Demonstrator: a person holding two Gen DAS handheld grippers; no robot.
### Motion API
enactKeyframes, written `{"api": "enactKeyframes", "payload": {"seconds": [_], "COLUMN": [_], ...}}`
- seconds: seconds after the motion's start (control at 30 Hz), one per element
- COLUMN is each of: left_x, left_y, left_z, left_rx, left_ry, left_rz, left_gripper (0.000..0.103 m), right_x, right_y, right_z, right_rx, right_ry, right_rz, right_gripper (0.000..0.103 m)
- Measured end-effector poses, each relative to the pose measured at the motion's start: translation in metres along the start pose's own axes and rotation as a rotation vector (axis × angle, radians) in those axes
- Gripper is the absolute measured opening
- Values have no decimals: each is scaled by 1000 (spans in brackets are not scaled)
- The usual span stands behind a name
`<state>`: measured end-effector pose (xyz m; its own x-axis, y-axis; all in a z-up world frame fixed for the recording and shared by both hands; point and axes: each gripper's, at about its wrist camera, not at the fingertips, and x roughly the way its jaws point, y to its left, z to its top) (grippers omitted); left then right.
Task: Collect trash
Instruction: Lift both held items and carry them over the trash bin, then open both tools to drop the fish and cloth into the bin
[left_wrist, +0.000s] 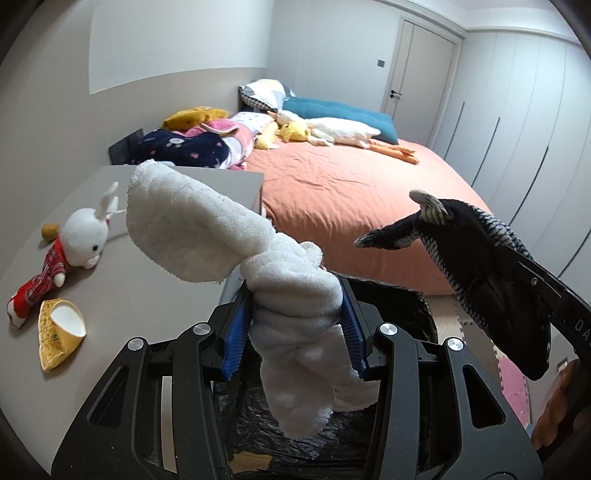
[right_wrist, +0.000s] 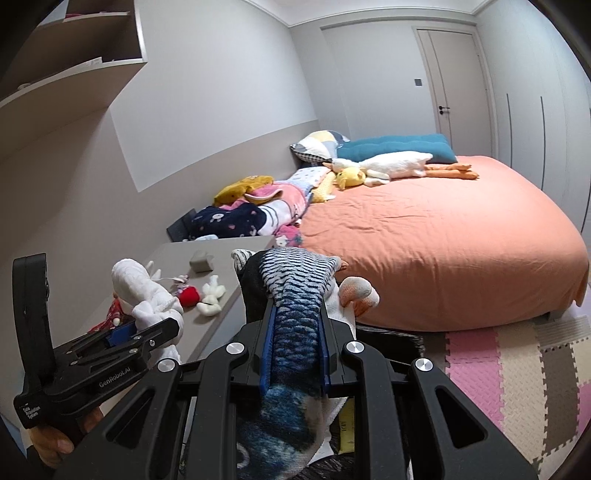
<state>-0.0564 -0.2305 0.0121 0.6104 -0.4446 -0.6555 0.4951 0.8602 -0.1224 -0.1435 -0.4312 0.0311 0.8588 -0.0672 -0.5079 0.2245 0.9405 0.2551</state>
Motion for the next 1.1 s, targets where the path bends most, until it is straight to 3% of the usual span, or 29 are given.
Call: {"api": "enactKeyframes", "payload": {"seconds": [0.43, 0.5, 0.53, 0.57, 0.6, 0.63, 0.67, 0.77, 1.1], "left_x": [12, 16, 18, 19, 19, 19, 18, 19, 17], "left_y": [-12, -13, -13, -11, -11, -11, -12, -12, -2], "left_z": [1, 1, 0, 0, 0, -1, -1, -2, -3], "left_rx": [40, 43, 44, 42, 39, 43, 52, 70, 46], "left_ry": [32, 50, 62, 68, 67, 55, 49, 44, 42], "left_rz": [-17, -28, -35, -43, -45, -41, -33, 19, 25], "left_gripper": [46, 49, 59, 72, 94, 97, 97, 97, 97], "right_x": [5, 9, 11, 13, 13, 13, 12, 11, 13], "right_y": [-6, -4, -4, -3, -3, -3, -3, -3, -5], "right_z": [-1, 0, 2, 2, 2, 2, 2, 1, -2], "right_rx": [5, 0, -6, -6, -4, -4, -5, -14, -7], "right_ry": [17, 30, 39, 40, 32, 27, 20, 11, 17], "right_rz": [-20, -24, -33, -39, -52, -60, -71, -83, -72], "right_gripper": [21, 26, 31, 41, 53, 60, 69, 70, 70]}}
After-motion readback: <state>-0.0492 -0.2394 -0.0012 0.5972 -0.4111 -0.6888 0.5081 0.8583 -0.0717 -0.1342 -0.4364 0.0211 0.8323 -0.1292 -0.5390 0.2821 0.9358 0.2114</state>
